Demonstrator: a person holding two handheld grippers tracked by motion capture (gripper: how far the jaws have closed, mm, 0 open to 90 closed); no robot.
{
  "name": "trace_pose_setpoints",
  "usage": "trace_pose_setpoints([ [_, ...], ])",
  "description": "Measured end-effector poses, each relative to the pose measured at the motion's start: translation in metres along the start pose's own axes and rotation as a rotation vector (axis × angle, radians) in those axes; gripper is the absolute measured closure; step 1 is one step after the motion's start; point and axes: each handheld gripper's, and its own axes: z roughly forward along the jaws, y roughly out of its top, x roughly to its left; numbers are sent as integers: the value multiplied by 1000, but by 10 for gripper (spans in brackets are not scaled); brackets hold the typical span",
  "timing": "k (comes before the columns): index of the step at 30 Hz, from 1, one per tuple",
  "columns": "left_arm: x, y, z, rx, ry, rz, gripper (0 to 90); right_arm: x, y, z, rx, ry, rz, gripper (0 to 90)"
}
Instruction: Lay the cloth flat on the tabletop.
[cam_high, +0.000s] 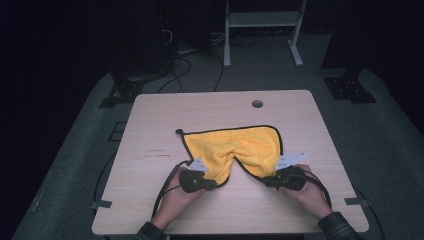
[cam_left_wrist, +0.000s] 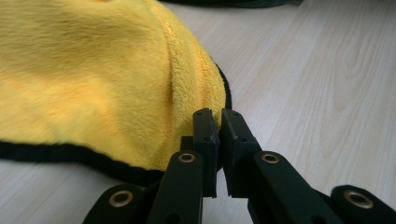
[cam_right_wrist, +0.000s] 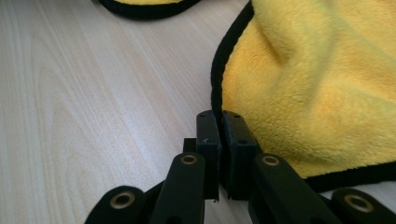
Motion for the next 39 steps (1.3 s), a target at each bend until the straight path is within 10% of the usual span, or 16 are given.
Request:
trace_pose_setpoints([
  [24, 64, -24, -93, -224, 167, -222, 862, -43, -10, -74, -234, -129, 154, 867],
  [39, 75, 22, -125, -344, 217, -179, 863, -45, 28, -104, -346, -197, 92, 866],
])
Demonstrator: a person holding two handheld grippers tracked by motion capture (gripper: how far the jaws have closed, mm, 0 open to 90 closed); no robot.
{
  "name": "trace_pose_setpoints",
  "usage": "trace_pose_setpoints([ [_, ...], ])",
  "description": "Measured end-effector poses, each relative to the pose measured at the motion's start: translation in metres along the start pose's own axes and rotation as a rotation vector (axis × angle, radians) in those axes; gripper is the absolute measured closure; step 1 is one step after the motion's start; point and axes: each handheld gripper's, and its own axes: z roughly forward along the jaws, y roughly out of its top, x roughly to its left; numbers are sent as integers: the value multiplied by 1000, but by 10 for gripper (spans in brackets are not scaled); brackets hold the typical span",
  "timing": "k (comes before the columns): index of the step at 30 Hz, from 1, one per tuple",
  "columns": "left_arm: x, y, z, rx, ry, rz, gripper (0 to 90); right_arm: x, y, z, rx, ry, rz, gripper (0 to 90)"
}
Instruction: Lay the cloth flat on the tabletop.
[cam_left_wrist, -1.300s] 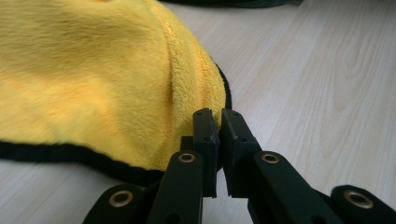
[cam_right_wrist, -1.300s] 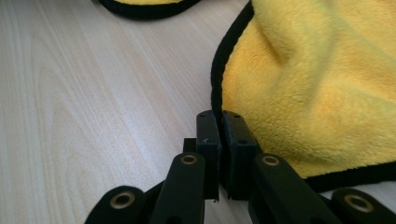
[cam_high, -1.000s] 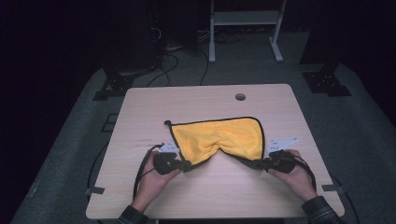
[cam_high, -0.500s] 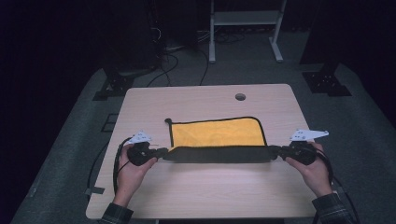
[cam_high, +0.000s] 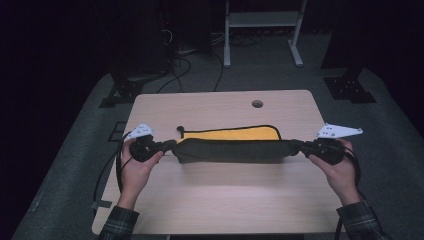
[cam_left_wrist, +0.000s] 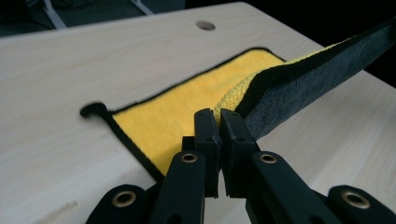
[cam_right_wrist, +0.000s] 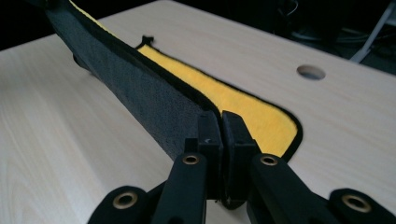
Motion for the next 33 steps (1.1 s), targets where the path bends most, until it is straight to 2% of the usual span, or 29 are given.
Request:
trace_pose_setpoints([
  [6, -2, 14, -10, -40, -8, 16, 863, 0, 10, -8, -36, 0, -8, 866],
  [8, -9, 18, -19, -55, -10, 35, 863, 3, 12, -16, -53, 8, -13, 866],
  [13, -20, 15, -32, -59, -23, 55, 863, 12, 11, -28, -55, 14, -32, 866],
  [18, -27, -9, -43, -25, -64, 42, 862, 24, 0, -34, -32, 38, -48, 866],
  [26, -29, -68, -42, 84, -132, -39, 859, 47, -38, -33, 61, 97, -41, 863],
  [31, -31, -89, -41, 130, -148, -66, 854, 61, -61, -33, 117, 133, -24, 861],
  [33, -32, -96, -40, 149, -150, -75, 852, 63, -65, -33, 125, 138, -22, 860],
])
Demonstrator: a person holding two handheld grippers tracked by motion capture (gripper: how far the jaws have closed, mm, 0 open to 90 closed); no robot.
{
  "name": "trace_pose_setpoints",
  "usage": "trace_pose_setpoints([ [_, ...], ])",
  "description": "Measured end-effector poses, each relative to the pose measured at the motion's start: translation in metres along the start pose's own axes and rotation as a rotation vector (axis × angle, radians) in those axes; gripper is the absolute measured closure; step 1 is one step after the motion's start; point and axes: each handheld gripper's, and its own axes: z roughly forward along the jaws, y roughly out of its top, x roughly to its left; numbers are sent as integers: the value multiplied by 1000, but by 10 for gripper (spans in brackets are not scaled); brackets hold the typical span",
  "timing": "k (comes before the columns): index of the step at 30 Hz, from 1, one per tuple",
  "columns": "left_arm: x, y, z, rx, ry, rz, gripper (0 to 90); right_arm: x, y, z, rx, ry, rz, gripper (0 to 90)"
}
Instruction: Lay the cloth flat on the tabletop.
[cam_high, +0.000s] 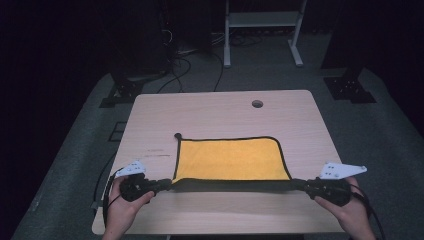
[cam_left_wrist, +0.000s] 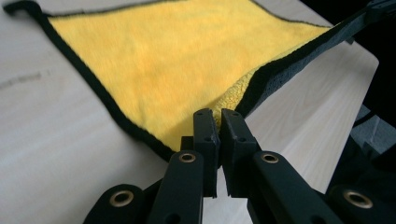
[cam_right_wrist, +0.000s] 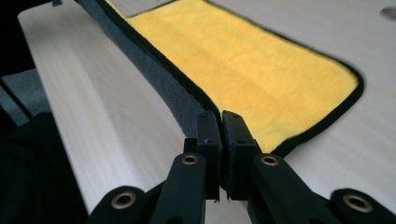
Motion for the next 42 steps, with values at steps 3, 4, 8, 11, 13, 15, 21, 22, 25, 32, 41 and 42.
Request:
trace_pose_setpoints([
  [3, -1, -10, 3, 40, -1, -3, 840, 5, -11, 5, 35, 21, 6, 857],
  [4, -1, -13, 5, 54, -3, -6, 833, 5, -15, 7, 48, 29, 7, 855],
  [8, 2, -21, 5, 92, 14, -12, 824, 5, -24, 11, 88, 43, 10, 830],
  [11, 3, -23, 4, 89, 19, -21, 811, 5, -25, 12, 96, 55, 11, 801],
  [13, 3, -23, 4, 90, 16, -15, 782, 6, -25, 13, 98, 60, 8, 766],
  [15, 2, -20, 6, 85, 18, -8, 769, 6, -24, 13, 88, 75, 0, 710],
  [21, 8, -8, 17, 78, 31, 10, 719, -2, -18, 2, 7, 71, 16, 646],
  [22, 10, -5, 21, 83, 34, 16, 721, -5, -17, 4, 4, 59, 18, 655],
  [25, 15, 1, 33, 102, 48, 28, 727, -16, -16, 13, 11, 32, 37, 701],
  [32, 20, 0, 56, 171, 61, 48, 721, -31, -22, 39, 87, 17, 38, 717],
  [41, 6, -18, 48, 180, 54, 45, 701, -15, -37, 53, 181, 80, 18, 699],
  [42, 4, -19, 47, 180, 51, 48, 699, -13, -37, 52, 180, 88, 13, 698],
])
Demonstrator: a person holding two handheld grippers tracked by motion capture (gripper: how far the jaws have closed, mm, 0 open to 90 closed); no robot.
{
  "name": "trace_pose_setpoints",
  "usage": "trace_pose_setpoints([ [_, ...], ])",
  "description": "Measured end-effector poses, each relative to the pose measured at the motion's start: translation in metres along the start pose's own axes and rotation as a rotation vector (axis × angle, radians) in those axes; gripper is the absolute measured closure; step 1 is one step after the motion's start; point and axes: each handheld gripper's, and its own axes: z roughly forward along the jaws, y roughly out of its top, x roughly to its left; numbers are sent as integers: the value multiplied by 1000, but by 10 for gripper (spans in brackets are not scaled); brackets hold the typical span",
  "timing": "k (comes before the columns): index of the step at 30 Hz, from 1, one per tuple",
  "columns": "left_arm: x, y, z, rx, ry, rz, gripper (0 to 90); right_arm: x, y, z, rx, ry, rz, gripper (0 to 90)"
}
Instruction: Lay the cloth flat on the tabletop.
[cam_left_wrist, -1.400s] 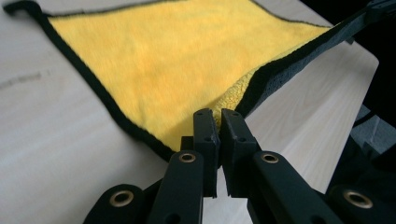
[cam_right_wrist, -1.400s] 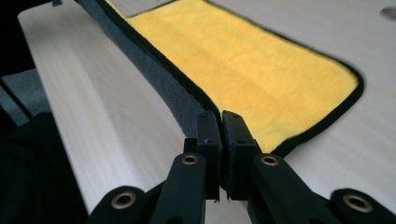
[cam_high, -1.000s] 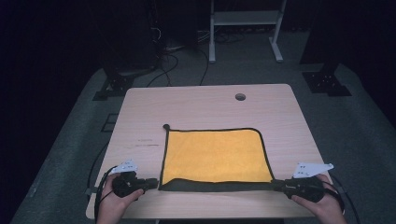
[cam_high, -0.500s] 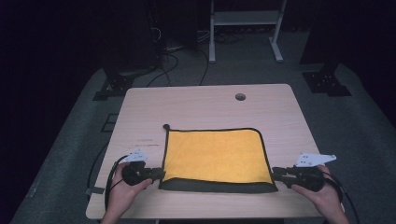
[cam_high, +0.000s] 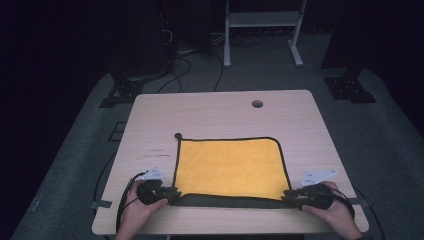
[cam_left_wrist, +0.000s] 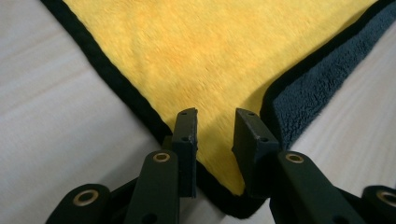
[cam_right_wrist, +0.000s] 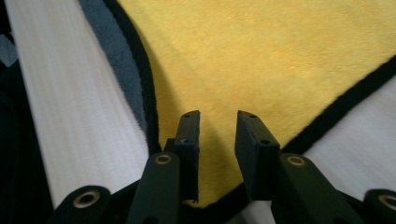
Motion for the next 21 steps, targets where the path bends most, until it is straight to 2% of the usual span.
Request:
trace_pose_setpoints([
  [5, -10, -9, -6, 0, -3, 9, 671, 13, -5, -4, 4, 40, -25, 689],
  [9, -13, -16, -12, -9, 3, 6, 655, 16, -7, -6, 2, 45, -29, 684],
  [12, -13, -18, -15, -31, 18, 9, 610, 14, -7, -8, -12, 35, -20, 670],
  [13, -11, -16, -16, -58, 30, 23, 552, 11, -5, -9, -27, 18, -12, 622],
  [15, -10, -15, -16, -69, 36, 29, 541, 9, -5, -9, -38, 5, -8, 602],
  [21, 3, -5, -14, -118, 109, 55, 438, -14, 4, -9, -107, -115, 47, 453],
])
